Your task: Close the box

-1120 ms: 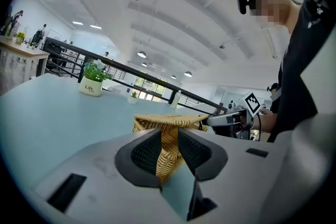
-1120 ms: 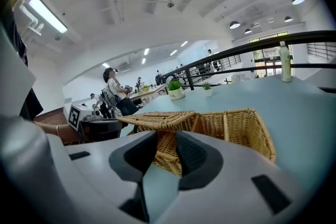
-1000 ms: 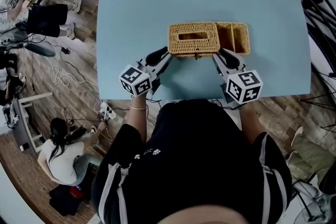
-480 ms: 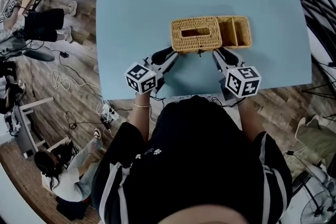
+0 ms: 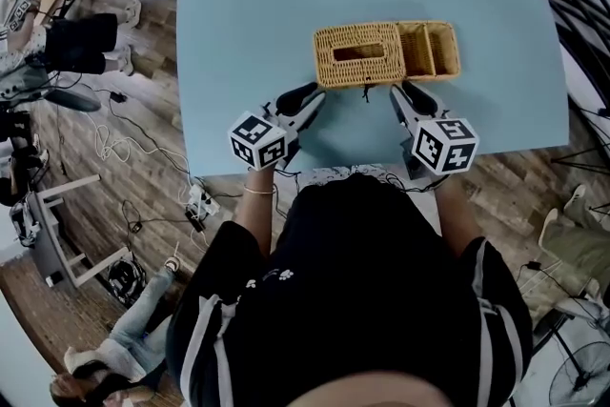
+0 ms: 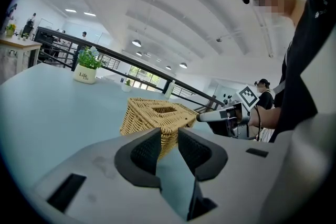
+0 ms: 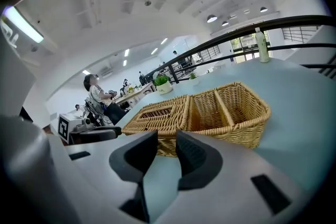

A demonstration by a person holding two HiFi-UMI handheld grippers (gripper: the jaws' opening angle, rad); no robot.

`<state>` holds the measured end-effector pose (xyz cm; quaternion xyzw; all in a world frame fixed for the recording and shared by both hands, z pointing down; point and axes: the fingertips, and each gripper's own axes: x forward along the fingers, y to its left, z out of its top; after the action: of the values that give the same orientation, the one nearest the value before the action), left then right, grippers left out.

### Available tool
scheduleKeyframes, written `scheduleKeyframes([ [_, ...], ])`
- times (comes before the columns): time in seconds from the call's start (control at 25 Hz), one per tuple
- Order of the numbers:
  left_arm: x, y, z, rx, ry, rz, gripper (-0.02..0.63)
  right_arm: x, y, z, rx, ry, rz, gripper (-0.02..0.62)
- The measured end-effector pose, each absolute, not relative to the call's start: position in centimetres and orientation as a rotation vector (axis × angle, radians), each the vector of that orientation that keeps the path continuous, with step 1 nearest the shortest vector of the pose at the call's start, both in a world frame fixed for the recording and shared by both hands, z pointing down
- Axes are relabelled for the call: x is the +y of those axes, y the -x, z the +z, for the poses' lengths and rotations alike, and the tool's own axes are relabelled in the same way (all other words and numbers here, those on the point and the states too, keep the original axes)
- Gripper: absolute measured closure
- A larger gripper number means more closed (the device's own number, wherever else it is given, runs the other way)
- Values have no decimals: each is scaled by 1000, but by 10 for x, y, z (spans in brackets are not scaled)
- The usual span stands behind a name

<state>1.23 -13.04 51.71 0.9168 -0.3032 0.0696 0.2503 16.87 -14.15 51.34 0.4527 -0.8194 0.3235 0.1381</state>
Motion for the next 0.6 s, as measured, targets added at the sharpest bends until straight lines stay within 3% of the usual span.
scheduleKeyframes([
  [0.2,-127,-9,502,-848,-2520,156,525,-138,-169,496,-2401,-1354,877,504],
  [0.44,-118,-11,479,-843,-2565,104,529,-131,-172,470,-2429,-1442,764,593],
  [0.6,-114,-12,464,-838,-2590,72,555,-127,-170,453,-2465,-1468,731,594],
])
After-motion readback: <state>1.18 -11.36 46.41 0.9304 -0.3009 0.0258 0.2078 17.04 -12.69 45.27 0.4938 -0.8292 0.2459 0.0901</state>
